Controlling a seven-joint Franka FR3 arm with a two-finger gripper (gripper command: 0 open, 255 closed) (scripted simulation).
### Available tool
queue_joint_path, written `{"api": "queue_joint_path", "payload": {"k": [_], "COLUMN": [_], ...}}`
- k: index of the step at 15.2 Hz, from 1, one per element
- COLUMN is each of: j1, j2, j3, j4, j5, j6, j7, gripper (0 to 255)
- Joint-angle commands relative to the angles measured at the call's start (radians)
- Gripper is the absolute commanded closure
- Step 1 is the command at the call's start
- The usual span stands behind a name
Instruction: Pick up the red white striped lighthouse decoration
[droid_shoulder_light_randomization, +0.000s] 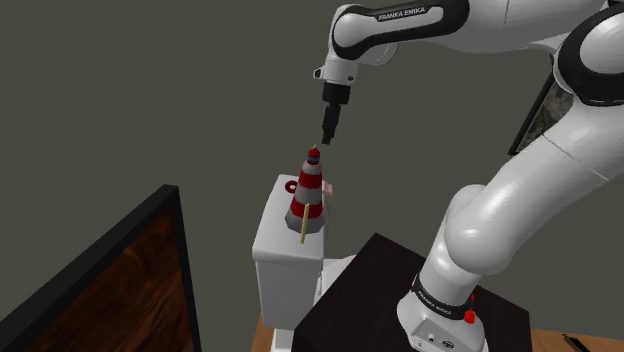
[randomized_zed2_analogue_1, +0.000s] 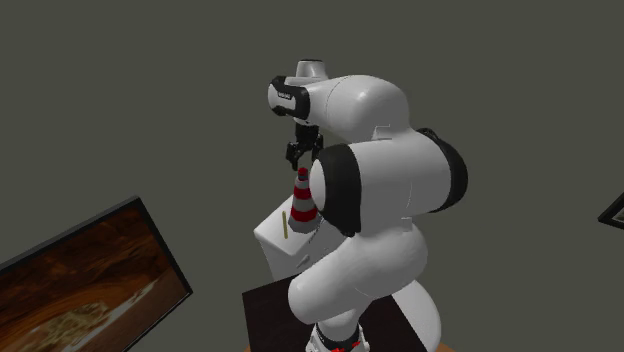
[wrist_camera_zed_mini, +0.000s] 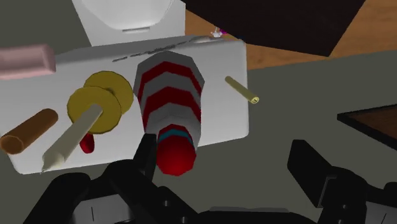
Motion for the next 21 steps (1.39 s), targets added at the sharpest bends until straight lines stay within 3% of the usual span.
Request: {"api": "queue_joint_path", "payload": {"k": [1,4,13,14,21], "j1": [0.017,0.033,0.031,0.031,0.032], "j2": [0.083,0.203,0.226,0.226,0.226], "j3": [-0.021,-0.043,-0.046,-0.045,-0.045], "j4": [0.042,0.109,0.03,0.032,0.032], "j5": [-0.001,0.004,0.009,0.01,0.01], "j6": [0.017,0.038,0.139,0.137,0.137], "j7": [-0.096,-0.22,-0.229,-0.228,-0.228], "gripper": [0,0,0,255,255]}}
